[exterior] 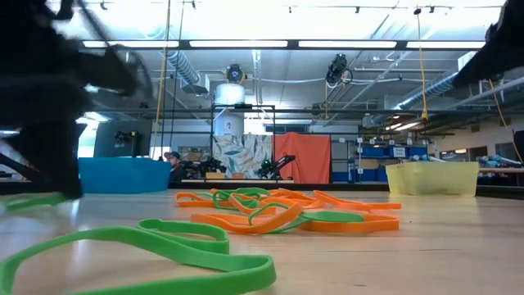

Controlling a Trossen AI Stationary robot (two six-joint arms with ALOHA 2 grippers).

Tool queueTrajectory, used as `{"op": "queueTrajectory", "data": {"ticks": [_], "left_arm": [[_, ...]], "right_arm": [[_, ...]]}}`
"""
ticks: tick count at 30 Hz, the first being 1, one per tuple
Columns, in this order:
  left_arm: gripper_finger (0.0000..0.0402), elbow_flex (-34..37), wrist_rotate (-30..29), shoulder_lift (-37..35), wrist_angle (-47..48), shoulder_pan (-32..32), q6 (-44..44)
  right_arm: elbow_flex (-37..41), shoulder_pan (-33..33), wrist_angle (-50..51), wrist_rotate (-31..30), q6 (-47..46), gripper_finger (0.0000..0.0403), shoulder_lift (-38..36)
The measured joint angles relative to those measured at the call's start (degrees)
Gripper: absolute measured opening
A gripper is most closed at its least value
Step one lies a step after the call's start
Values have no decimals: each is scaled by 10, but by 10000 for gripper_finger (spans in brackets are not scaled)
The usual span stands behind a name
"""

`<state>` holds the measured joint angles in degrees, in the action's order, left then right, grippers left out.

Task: Sort rubber bands into baskets
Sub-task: Put the green rubber band into the red bin

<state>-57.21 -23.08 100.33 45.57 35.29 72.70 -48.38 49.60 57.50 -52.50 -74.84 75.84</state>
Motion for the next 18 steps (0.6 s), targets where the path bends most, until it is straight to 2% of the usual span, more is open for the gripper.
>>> {"op": "queueTrajectory", "data": {"ticks": [3,10,14,18], "left_arm": [[3,-25,-31,0,25,0,-22],[2,-56,-123,-1,87,-5,-60],[2,-78,-144,-1,82,-15,-101],[3,-100,-206,-2,66,-25,-150]], "right_arm": [[27,-8,-29,-4,13,164,0],[50,-10,-100,-105,137,164,0],[46,-17,-174,-111,201,164,0],[62,-34,-283,-119,272,164,0]]}}
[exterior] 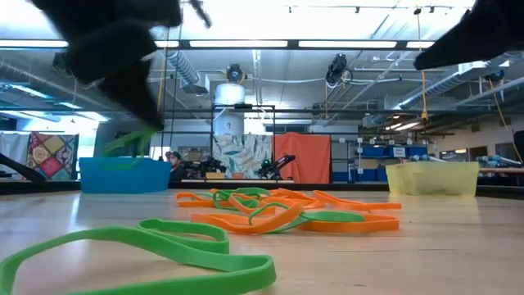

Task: Sort rubber bands into baskets
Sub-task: Put the green rubber band into the red bin

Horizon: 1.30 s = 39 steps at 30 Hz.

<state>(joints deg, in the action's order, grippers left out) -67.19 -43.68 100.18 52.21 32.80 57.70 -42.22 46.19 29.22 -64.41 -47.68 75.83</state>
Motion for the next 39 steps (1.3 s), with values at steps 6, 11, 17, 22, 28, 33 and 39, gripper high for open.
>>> {"op": "queueTrajectory", "data": {"ticks": [6,11,17,22,28,33,39], "left_arm": [[4,-3,-33,0,-115,-25,-134],[4,-3,15,0,-221,-50,-277],[5,-3,60,0,-356,-73,-455],[5,-3,136,-1,-470,-88,-557],[5,-3,223,-1,-598,-105,-617],[5,-3,255,-1,-649,-121,-623],[5,-3,275,-1,-671,-140,-622]], "right_arm": [[55,-38,-202,32,100,164,0],[109,-59,-379,66,136,164,0],[131,-84,-515,154,187,164,0],[131,-117,-517,196,233,164,0],[131,-165,-538,305,304,165,0],[131,-179,-577,351,332,165,0],[131,-180,-629,375,362,165,0]]}}
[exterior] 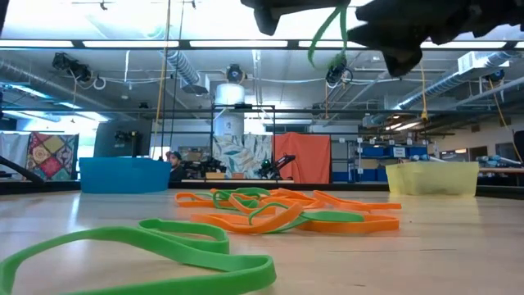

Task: Sort rubber bands into baskets
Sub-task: Put the green rubber band into the red bin

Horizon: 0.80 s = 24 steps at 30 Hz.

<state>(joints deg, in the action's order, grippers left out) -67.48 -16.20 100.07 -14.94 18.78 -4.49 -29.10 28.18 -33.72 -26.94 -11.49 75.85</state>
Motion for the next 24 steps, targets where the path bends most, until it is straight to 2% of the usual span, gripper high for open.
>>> {"op": "queueTrajectory", "data": {"ticks": [3,11,15,19,22,24], "left_arm": [[5,0,20,0,-13,-8,0],[5,0,28,0,-40,-26,1],[5,0,34,0,-42,-31,2],[5,0,34,0,-47,-31,25],[7,0,32,0,-47,-33,64],[12,0,32,0,-49,-35,78]], "right_arm": [[0,0,-16,13,14,165,0],[0,-10,-36,37,30,164,0],[0,-23,-44,40,31,149,0],[0,-26,-44,41,24,98,0],[0,-26,-42,42,24,26,0],[0,-25,-41,44,22,13,0]]}}
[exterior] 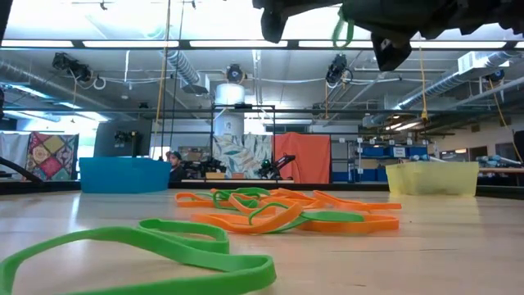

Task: Sort rubber bands into baskets
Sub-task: Put the green rubber band into the red bin

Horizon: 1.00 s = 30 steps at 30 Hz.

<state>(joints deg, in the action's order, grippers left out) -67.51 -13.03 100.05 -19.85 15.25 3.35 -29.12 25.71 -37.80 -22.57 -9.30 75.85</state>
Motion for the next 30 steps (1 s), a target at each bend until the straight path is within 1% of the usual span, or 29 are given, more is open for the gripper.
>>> {"op": "queueTrajectory", "data": {"ticks": [3,5,8,11,14,16,18,20,21,22,24,26,30], "left_arm": [[30,0,-2,0,5,-5,20],[45,0,-2,-1,20,-9,46],[65,0,-3,-12,75,-12,78],[75,0,-7,-23,132,-12,88],[78,0,-13,-23,153,-11,104],[78,-1,-13,-23,160,-9,111],[78,-1,-14,-22,184,-6,122],[78,-1,-15,-20,215,-1,125],[78,0,-14,-20,228,4,123],[78,0,-9,-20,237,10,117],[78,0,2,-20,245,21,106],[78,0,4,-20,249,32,106],[78,0,4,-20,245,47,105]], "right_arm": [[0,0,7,1,-24,7,0],[0,2,30,1,-42,6,-1],[0,11,73,-1,-66,5,-13],[0,19,132,-17,-91,3,-38],[0,23,201,-32,-141,2,-76],[0,24,268,-25,-180,2,-109],[0,24,341,11,-225,2,-146],[0,25,421,85,-252,2,-178],[0,26,460,130,-255,2,-190],[0,32,502,161,-259,3,-199],[0,51,564,177,-291,3,-210],[0,65,598,192,-329,3,-218],[0,96,631,256,-387,3,-225]]}}
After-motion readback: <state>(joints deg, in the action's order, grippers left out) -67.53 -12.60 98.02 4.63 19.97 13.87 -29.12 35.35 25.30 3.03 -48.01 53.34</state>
